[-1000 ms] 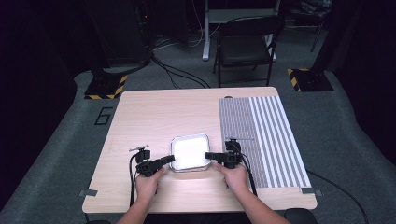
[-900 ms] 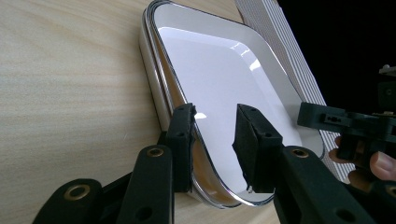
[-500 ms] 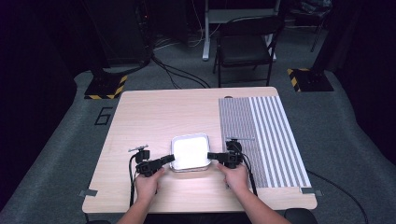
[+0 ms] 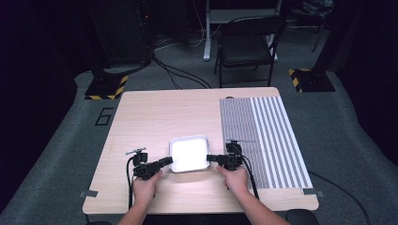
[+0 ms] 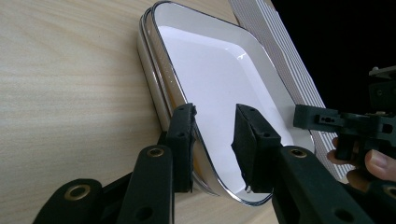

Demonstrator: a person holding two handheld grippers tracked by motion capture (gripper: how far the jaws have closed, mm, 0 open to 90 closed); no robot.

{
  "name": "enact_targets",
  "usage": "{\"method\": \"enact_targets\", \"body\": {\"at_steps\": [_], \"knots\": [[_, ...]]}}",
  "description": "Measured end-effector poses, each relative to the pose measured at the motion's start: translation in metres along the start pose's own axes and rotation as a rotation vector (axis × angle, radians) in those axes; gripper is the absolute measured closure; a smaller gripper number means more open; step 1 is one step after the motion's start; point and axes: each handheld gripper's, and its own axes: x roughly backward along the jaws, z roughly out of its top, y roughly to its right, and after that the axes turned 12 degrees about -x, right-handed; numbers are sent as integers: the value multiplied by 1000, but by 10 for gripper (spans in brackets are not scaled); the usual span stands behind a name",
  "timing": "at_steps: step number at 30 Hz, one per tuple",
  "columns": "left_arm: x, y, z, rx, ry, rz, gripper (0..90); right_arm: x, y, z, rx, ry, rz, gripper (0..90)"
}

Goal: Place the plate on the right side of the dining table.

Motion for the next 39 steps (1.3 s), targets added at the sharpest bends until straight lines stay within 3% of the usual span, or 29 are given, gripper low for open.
{"method": "enact_targets", "body": {"at_steps": [5, 16, 25, 39], "knots": [[-1, 1, -2, -17, -21, 43, 667, -3, 0, -2, 5, -11, 4, 794], [-3, 4, -4, -42, -43, 71, 684, -3, -2, -4, 20, -21, 8, 778], [2, 3, -2, -36, -29, 67, 721, -2, -6, -5, 15, -14, 23, 786], [5, 11, 8, -67, -17, 73, 727, 4, -13, -3, 39, 12, 23, 787]]}}
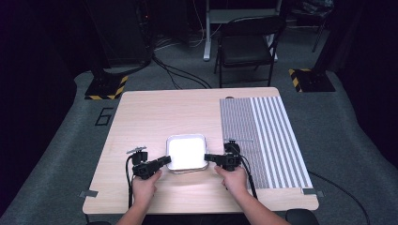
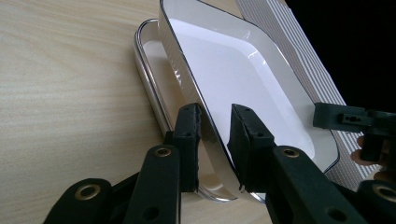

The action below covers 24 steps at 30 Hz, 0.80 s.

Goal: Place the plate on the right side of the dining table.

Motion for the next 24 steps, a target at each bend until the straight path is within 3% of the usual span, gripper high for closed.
{"method": "enact_targets", "body": {"at_steps": [8, 24], "knots": [[-6, 7, 5, -27, -9, 28, 753, 6, -2, 2, 28, 33, -25, 795], [-15, 19, 13, -56, -15, 10, 752, 21, 1, 5, 30, 62, -39, 797]]}}
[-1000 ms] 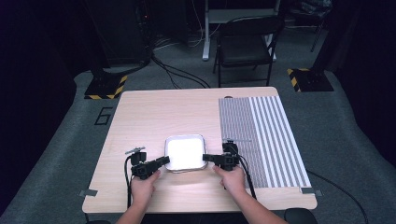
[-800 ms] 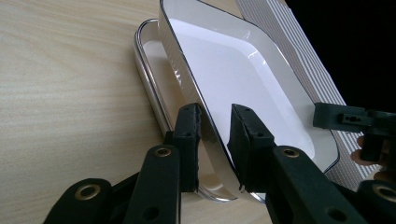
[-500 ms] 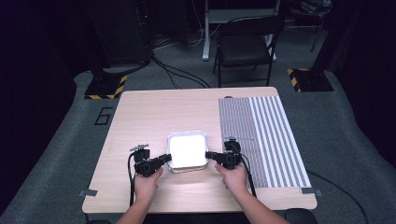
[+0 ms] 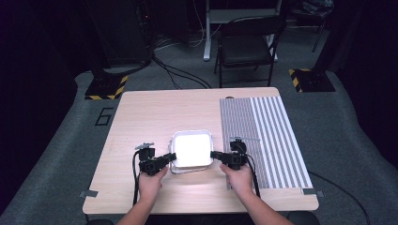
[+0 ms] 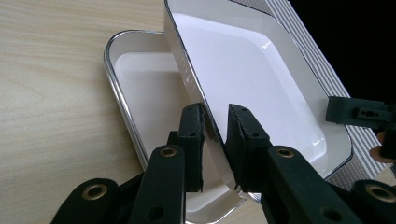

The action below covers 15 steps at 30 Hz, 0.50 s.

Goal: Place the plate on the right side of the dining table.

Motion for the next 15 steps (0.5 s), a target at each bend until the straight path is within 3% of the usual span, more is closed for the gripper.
{"method": "enact_targets", "body": {"at_steps": [3, 13, 14, 15], "knots": [[-2, 3, 2, 8, 1, -4, 753, 3, 0, 1, 1, 7, -4, 797], [-10, 11, 11, -42, -12, -20, 755, 14, 3, 2, 9, 35, -40, 799], [-11, 13, 12, -25, -8, -19, 755, 15, 3, 3, 7, 37, -40, 800], [-12, 14, 13, -34, -9, -22, 756, 16, 4, 3, 6, 37, -42, 801]]}}
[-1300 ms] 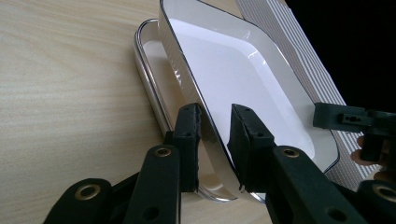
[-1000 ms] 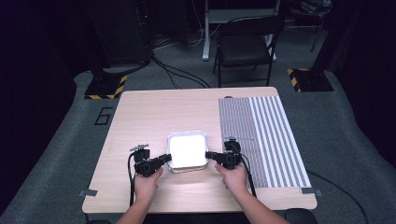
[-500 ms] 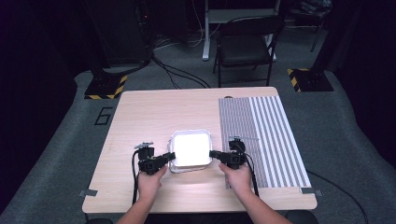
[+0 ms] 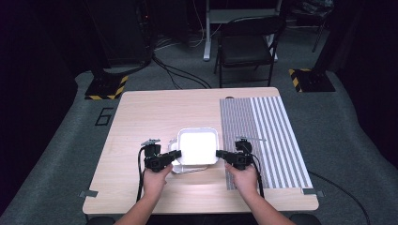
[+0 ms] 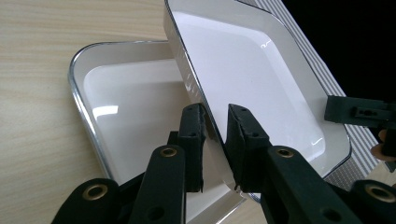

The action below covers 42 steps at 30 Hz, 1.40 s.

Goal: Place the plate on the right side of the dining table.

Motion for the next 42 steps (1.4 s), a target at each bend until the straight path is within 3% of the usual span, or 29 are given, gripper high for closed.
{"method": "enact_targets", "body": {"at_steps": [11, 14, 15, 16, 42], "knots": [[-12, 11, 7, -40, -27, -14, 758, 12, 9, 2, -11, 23, -31, 806], [-15, 15, 9, -32, -21, -14, 761, 16, 11, 3, -10, 33, -36, 808], [-16, 15, 10, -53, -29, -19, 760, 17, 12, 3, -14, 33, -38, 809], [-17, 17, 10, -41, -27, -19, 760, 18, 12, 3, -14, 37, -44, 810], [-47, 41, 17, -87, -60, -69, 765, 49, 33, 5, -32, 89, -90, 814]]}}
